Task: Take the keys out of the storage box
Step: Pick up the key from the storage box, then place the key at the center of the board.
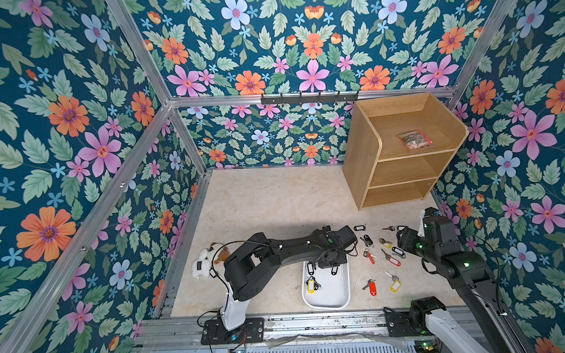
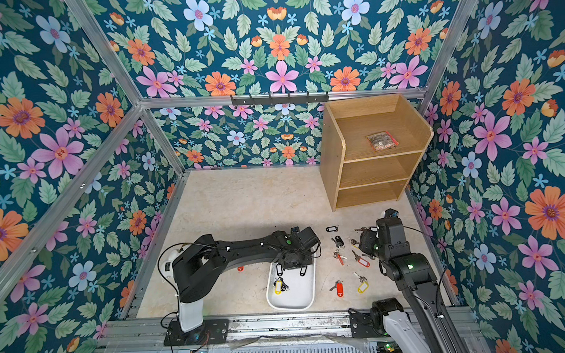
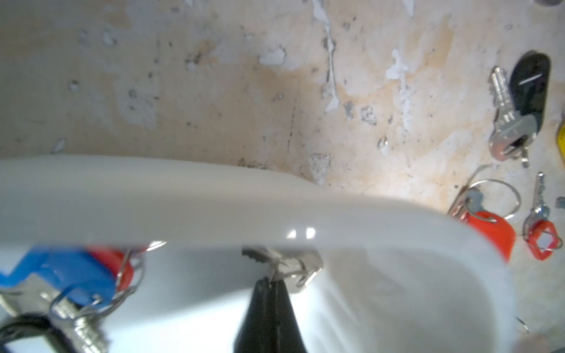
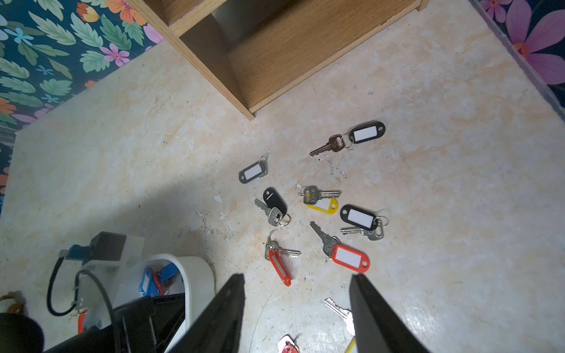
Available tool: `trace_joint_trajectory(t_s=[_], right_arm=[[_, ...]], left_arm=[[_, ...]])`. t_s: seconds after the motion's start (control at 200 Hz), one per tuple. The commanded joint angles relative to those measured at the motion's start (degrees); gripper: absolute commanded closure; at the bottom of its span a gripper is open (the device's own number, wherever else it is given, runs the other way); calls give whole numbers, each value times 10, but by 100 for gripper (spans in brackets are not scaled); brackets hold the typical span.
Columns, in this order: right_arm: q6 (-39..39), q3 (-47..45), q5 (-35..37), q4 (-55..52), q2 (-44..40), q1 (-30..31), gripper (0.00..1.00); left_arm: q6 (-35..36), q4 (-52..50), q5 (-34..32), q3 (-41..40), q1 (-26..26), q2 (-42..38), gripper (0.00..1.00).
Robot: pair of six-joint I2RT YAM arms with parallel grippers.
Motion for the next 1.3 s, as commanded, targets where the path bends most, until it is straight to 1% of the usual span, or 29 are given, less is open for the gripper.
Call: trace_joint_trajectory(t_s=[0.0,0.25,0.365,0.445,0.465,0.59,0.685,0.73,0.775,0.83,0.91,1.01,1.085,1.09,1.12,1.155,1.18,1.21,1.235,1.245,1.25,1.26,1.285,1.295], right_arm=[[3,-2,7,13,1,1,41],[3,-2,7,13,2,0,41],[3,-2,7,13,2,0,41],[3,-2,7,13,3,1,41],[3,-3,7,13,3,1,41],[3,-3,6,13,4,1,41],[3,-3,6,14,5,1,41],[3,-3,5,14,6,1,41],[3,-3,6,14,7,1,41],[2,-3,6,14,6,1,41],[3,-3,6,14,6,1,41],[3,-3,6,14,8,2,41],[3,-3,6,14,8,2,41],[3,-3,6,14,8,2,41],[3,-3,6,14,8,2,41],[3,-3,6,13,8,2,41],[3,-3,6,13,8,2,41],[3,-3,6,13,8,3,41],[3,-3,6,13,9,3,41],[3,-3,6,13,9,3,41],[3,-3,6,13,9,3,41],[3,-3,6,13,9,3,41],[3,-3,6,13,9,3,41],[3,-3,6,14,9,3,41]], left_arm=[[15,-38,-27,9,0,-9,100],[36,-100,-68,51,-1,-59,100],[40,-154,-104,68,3,-110,100],[37,-180,-125,58,17,-160,100],[36,-199,-129,53,22,-175,100],[31,-241,-150,3,67,-270,100],[44,-245,-133,-66,130,-337,100],[52,-244,-125,-101,164,-360,100],[58,-240,-119,-136,188,-379,100],[69,-226,-103,-175,219,-392,100],[79,-193,-78,-225,243,-397,100],[80,-148,-57,-262,252,-381,100],[82,-130,-49,-270,255,-361,100],[82,-129,-50,-270,255,-360,99],[82,-129,-49,-269,255,-354,86],[83,-130,-49,-264,255,-348,63],[83,-133,-52,-259,254,-345,50],[84,-138,-54,-253,254,-346,40],[84,-145,-58,-246,255,-347,34],[83,-147,-60,-243,254,-348,29],[83,-149,-61,-242,254,-349,21],[83,-152,-63,-239,255,-350,12],[81,-162,-70,-233,252,-354,3],[80,-167,-72,-228,252,-356,1]])
